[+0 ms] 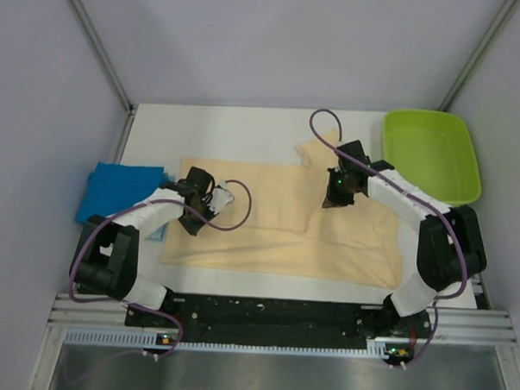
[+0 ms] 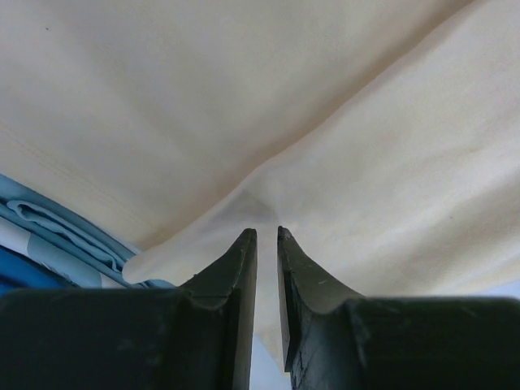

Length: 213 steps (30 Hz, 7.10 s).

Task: Fold and stack the t-shirts
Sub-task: Fold the flattened tshirt in 1/3 of the way, then grap the side of the flattened tshirt furthest away from the robot with both arms, then fold the other side of the tshirt into a rectangle

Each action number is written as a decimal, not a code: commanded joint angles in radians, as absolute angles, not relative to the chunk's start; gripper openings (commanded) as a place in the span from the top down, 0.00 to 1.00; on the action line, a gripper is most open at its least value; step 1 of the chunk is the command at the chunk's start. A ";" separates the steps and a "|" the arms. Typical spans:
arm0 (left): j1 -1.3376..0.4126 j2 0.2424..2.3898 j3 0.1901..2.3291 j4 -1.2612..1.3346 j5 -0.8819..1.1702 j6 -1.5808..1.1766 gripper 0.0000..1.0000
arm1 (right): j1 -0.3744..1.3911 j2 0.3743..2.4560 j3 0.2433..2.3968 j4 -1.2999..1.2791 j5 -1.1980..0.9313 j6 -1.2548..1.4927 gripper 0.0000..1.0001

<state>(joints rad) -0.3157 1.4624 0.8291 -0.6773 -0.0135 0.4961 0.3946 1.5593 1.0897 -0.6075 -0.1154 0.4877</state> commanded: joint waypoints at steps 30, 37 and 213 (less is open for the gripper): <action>-0.230 1.321 0.778 -0.983 0.009 0.827 0.44 | 0.319 1.136 0.848 -0.707 0.077 0.587 0.01; -0.244 1.281 0.712 -0.982 -0.021 0.853 0.39 | 0.017 0.694 0.569 -0.807 0.038 0.755 0.01; -0.083 1.792 1.101 -0.960 0.127 0.830 1.00 | 0.374 1.930 1.431 -0.802 -0.112 0.135 0.54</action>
